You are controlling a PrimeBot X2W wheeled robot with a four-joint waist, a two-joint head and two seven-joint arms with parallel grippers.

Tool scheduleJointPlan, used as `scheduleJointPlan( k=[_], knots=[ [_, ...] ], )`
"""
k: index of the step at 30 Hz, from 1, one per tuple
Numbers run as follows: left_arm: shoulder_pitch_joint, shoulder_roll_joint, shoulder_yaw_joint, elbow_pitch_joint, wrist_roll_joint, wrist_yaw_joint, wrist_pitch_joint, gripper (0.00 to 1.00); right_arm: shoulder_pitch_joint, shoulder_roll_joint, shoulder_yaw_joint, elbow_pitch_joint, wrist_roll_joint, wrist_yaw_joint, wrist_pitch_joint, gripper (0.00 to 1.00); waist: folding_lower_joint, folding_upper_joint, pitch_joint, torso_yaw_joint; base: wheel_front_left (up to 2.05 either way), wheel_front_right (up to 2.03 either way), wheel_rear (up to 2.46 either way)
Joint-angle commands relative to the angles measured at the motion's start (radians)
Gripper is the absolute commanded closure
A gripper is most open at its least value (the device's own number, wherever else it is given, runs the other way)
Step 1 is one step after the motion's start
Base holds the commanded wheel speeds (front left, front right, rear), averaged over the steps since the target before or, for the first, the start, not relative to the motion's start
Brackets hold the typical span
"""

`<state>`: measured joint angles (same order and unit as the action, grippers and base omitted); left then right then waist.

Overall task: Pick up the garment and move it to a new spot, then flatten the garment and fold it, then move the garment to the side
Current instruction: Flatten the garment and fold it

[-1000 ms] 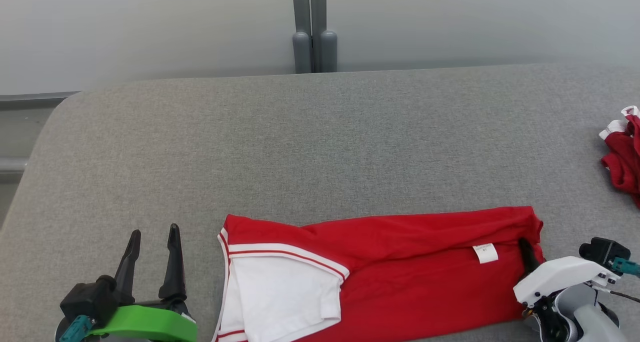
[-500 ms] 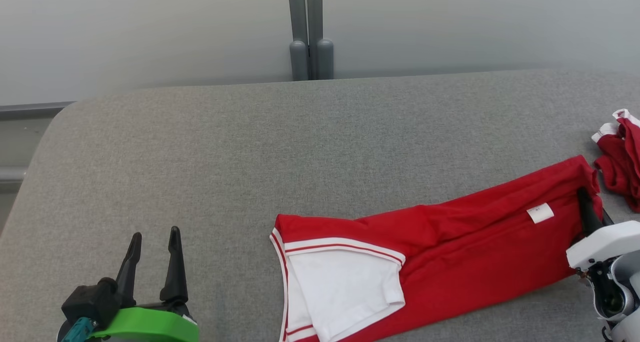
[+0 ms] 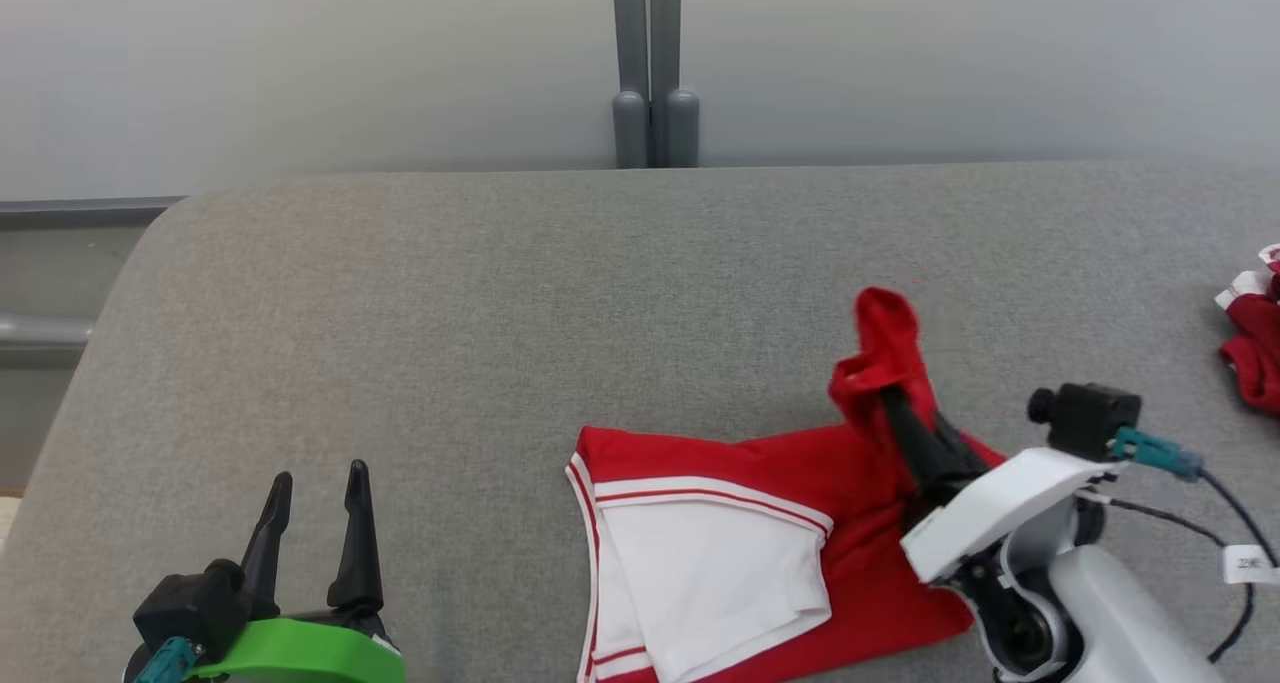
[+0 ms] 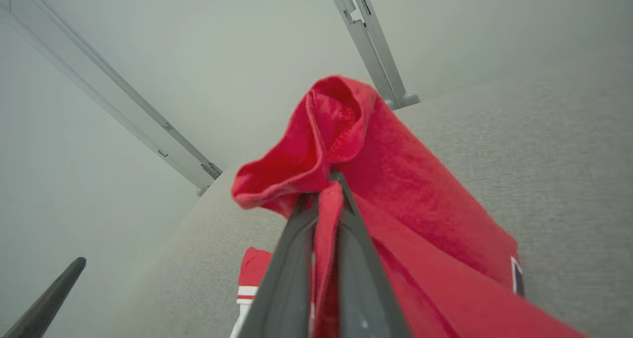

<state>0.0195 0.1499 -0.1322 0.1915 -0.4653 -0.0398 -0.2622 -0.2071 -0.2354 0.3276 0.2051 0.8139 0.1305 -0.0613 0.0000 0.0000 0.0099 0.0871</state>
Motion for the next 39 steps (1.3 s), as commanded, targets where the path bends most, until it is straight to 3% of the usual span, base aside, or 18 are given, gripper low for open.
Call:
scheduleJointPlan(
  k=[1, 8, 16, 21, 22, 23, 24, 25, 31, 36, 39],
  knots=[
    [-0.005, 0.004, 0.002, 0.002, 0.002, -0.002, -0.001, 0.00, 0.014, 0.013, 0.016, -0.009, -0.001, 0.000, 0.013, 1.00, 0.0000, 0.0000, 0.003, 0.031, 0.00, 0.00, 0.00],
    [-0.031, 0.006, -0.007, 0.018, 0.003, -0.003, 0.002, 0.00, -0.024, 0.112, 0.147, 0.078, -0.056, 0.001, 0.025, 1.00, 0.0000, 0.0000, 0.018, 0.120, 0.00, 0.00, 0.00],
    [-0.043, 0.012, -0.014, 0.031, -0.002, -0.012, 0.001, 0.00, -0.096, 0.172, 0.231, 0.304, -0.056, 0.000, -0.033, 1.00, 0.0000, 0.0000, 0.017, 0.198, 0.00, 0.00, 0.00],
    [-0.045, 0.015, -0.013, 0.037, -0.008, -0.011, 0.001, 0.00, -0.129, 0.181, 0.280, 0.398, -0.020, 0.000, -0.059, 1.00, 0.0000, 0.0000, 0.016, 0.212, 0.00, 0.00, 0.00],
    [-0.043, 0.016, -0.011, 0.037, -0.008, -0.011, 0.001, 0.00, -0.135, 0.181, 0.291, 0.410, -0.010, 0.000, -0.063, 0.91, 0.0000, 0.0000, 0.016, 0.211, 0.00, 0.00, 0.00],
    [-0.041, 0.017, -0.009, 0.037, -0.008, -0.008, 0.000, 0.00, -0.140, 0.182, 0.303, 0.418, 0.000, 0.000, -0.065, 0.68, 0.0000, 0.0000, 0.015, 0.208, 0.00, 0.00, 0.00],
    [-0.038, 0.016, -0.007, 0.038, -0.006, -0.005, 0.000, 0.00, -0.143, 0.183, 0.316, 0.423, 0.019, 0.000, -0.068, 0.13, 0.0000, 0.0000, 0.014, 0.203, 0.00, 0.00, 0.00],
    [-0.036, 0.015, -0.006, 0.039, -0.007, -0.004, 0.000, 0.00, -0.148, 0.183, 0.326, 0.423, 0.033, 0.000, -0.073, 0.00, 0.0000, 0.0000, 0.013, 0.198, 0.00, 0.00, 0.00],
    [-0.023, 0.009, -0.004, 0.032, -0.011, 0.003, -0.002, 0.00, -0.179, 0.173, 0.361, 0.357, 0.098, 0.000, -0.120, 0.00, 0.0000, 0.0000, 0.000, 0.144, 0.00, 0.00, 0.00],
    [-0.007, 0.010, 0.003, 0.025, -0.012, 0.006, -0.002, 0.00, -0.166, 0.081, 0.312, 0.231, 0.098, 0.000, -0.157, 0.00, 0.0000, 0.0000, -0.011, 0.099, 0.00, 0.00, 0.00],
    [-0.001, 0.007, 0.003, 0.021, -0.012, 0.007, -0.002, 0.00, -0.142, 0.005, 0.227, 0.174, 0.064, 0.000, -0.175, 0.00, 0.0000, 0.0000, -0.017, 0.076, 0.00, 0.00, 0.00]
  ],
)
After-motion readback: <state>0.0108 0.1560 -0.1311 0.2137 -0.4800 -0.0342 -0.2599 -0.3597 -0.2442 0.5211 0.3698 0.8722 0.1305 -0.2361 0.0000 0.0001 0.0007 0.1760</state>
